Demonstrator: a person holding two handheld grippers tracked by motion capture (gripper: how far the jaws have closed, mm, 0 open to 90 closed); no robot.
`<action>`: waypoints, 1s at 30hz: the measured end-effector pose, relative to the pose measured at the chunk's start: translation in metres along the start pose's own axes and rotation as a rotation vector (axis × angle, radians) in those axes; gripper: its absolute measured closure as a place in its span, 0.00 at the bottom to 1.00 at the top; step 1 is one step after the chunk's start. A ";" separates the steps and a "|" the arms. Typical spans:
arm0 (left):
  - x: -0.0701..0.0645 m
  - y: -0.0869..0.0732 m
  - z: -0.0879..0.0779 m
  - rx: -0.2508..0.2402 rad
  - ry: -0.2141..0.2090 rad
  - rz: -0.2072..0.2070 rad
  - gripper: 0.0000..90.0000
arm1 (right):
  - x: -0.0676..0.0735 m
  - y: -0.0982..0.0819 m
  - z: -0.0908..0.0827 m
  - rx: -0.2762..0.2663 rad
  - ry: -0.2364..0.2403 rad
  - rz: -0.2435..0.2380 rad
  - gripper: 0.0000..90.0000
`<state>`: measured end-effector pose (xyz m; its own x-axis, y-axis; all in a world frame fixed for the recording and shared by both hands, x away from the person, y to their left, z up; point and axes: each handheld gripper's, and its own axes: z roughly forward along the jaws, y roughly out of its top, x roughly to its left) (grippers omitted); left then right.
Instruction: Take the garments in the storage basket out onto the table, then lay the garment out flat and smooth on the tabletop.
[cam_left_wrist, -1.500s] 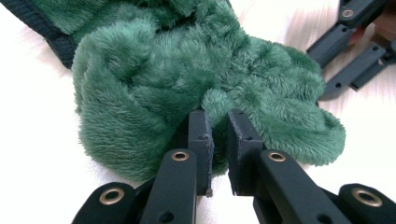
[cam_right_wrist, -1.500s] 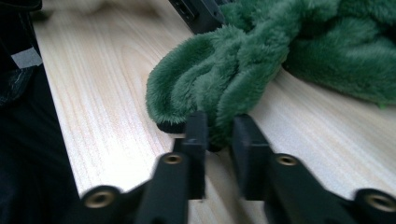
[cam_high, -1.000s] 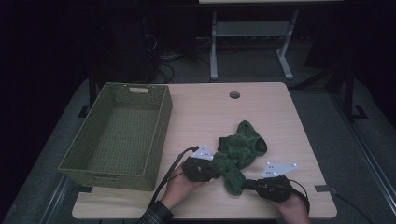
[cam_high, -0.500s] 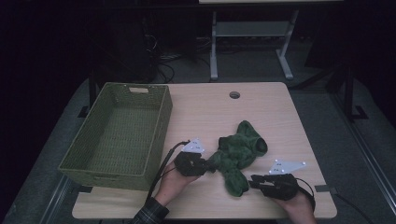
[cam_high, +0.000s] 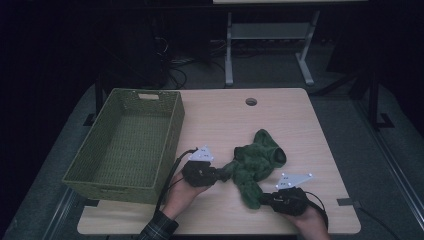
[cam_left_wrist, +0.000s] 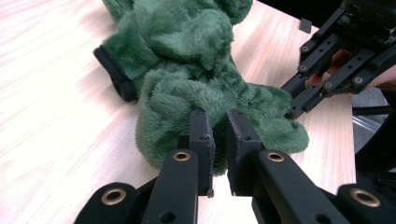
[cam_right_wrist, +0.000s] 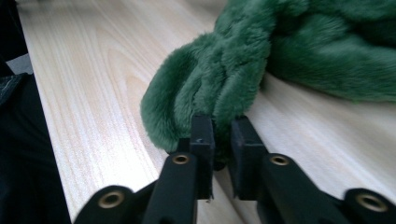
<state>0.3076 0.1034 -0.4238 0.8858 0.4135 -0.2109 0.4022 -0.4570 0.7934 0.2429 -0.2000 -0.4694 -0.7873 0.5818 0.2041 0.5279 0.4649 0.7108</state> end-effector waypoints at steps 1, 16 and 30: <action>0.000 0.000 -0.002 -0.005 0.002 -0.008 0.91 | 0.000 0.000 -0.002 -0.005 -0.007 0.006 0.92; 0.003 -0.007 -0.008 0.004 0.012 -0.035 0.92 | -0.032 -0.014 -0.055 -0.067 -0.204 0.028 0.93; -0.006 -0.043 0.009 0.125 -0.028 -0.107 0.93 | -0.048 -0.028 -0.059 0.000 -0.241 0.060 0.93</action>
<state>0.2875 0.1137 -0.4618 0.8415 0.4439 -0.3078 0.5191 -0.5067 0.6884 0.2470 -0.2801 -0.4589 -0.6559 0.7506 0.0797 0.5713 0.4247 0.7023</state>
